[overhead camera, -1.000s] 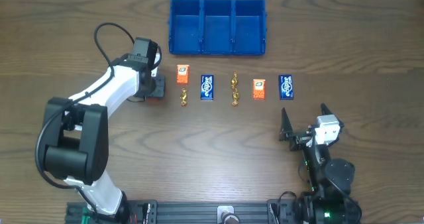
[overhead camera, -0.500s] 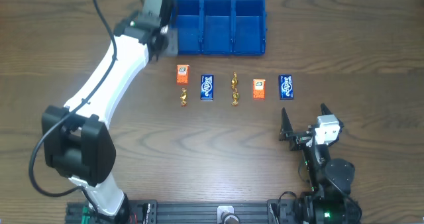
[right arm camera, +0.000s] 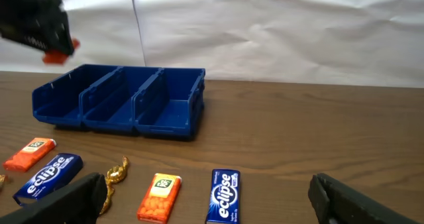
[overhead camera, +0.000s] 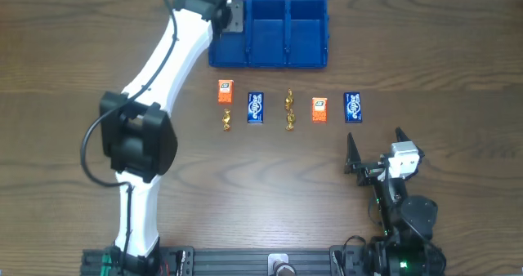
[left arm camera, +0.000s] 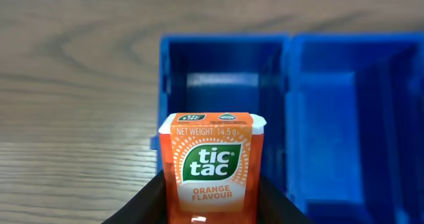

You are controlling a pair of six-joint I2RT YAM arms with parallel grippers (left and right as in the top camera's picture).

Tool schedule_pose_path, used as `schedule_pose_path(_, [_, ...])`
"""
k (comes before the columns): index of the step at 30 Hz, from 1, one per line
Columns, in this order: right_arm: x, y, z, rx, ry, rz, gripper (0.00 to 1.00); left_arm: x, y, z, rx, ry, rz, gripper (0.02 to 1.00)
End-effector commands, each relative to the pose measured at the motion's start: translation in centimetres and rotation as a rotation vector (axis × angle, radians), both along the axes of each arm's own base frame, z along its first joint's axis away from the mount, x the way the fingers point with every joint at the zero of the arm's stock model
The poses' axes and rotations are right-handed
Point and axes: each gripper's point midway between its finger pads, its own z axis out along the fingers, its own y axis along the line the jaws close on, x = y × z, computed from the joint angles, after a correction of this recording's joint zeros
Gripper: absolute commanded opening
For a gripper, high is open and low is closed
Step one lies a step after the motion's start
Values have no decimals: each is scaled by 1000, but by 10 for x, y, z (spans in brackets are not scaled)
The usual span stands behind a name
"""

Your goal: Sort Candies Into Trays

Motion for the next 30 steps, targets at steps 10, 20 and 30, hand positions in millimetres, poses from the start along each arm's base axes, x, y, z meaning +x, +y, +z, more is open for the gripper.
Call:
schedule_pose_path(10, [0,-2,-1,-12,-2,-7,998,12,-4,-13,-39,1,5,283])
schedule_pose_path(20, [0,-2,-1,-12,-2,-8,998,12,-4,-13,-51,1,19,1000])
schedule_pose_path(30, [0,-2,-1,-12,-2,-7,998,-32,-11,65,-74,-24,-6,998])
